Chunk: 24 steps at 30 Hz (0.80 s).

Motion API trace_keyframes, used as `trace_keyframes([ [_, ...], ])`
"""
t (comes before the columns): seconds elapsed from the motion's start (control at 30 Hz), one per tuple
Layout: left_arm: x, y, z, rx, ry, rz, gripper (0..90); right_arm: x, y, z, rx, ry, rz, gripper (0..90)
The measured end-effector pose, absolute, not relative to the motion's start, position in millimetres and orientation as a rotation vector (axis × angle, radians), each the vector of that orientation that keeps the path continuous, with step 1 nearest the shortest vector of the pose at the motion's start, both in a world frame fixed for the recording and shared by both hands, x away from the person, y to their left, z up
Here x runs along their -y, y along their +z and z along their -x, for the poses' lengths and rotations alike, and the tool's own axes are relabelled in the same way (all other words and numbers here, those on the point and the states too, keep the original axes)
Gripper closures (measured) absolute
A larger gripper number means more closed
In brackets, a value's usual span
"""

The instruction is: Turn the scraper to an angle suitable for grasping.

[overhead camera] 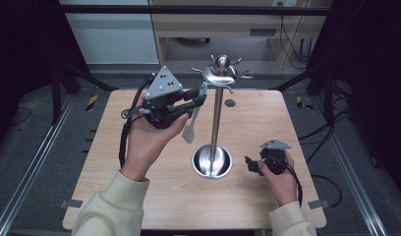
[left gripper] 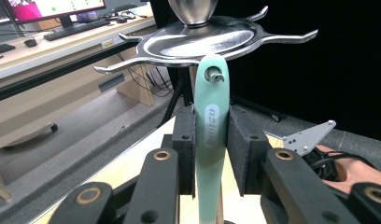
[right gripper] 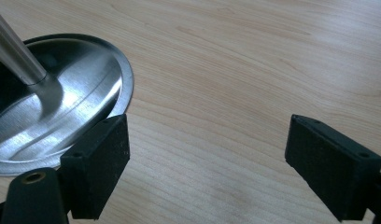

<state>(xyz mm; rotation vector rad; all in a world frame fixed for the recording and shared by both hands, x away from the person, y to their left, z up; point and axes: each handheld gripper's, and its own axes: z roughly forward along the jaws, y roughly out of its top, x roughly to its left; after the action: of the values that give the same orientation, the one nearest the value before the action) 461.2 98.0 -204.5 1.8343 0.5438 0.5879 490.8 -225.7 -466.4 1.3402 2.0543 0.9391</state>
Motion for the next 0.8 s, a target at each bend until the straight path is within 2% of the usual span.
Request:
trace_keyframes([
  [0.13, -100, -204, -462, -0.546, 0.579, -1.835, 72.5, 226, -466, -491, -2.054, 0.937, -1.340, 14.3],
  [0.23, -103, -202, -460, -0.553, 0.590, -1.822, 67.4, 226, -467, -491, -2.057, 0.934, -1.334, 14.3],
  [0.37, -111, -202, -454, -0.576, 0.613, -1.796, 55.5, 226, -466, -491, -2.056, 0.931, -1.334, 14.3],
  [0.6, -129, -212, -444, -0.610, 0.646, -1.816, 27.2, 226, -467, -492, -2.056, 0.928, -1.337, 14.2],
  [0.8, -151, -235, -434, -0.657, 0.665, -1.850, 12.1, 226, -467, -491, -2.053, 0.927, -1.337, 14.1],
])
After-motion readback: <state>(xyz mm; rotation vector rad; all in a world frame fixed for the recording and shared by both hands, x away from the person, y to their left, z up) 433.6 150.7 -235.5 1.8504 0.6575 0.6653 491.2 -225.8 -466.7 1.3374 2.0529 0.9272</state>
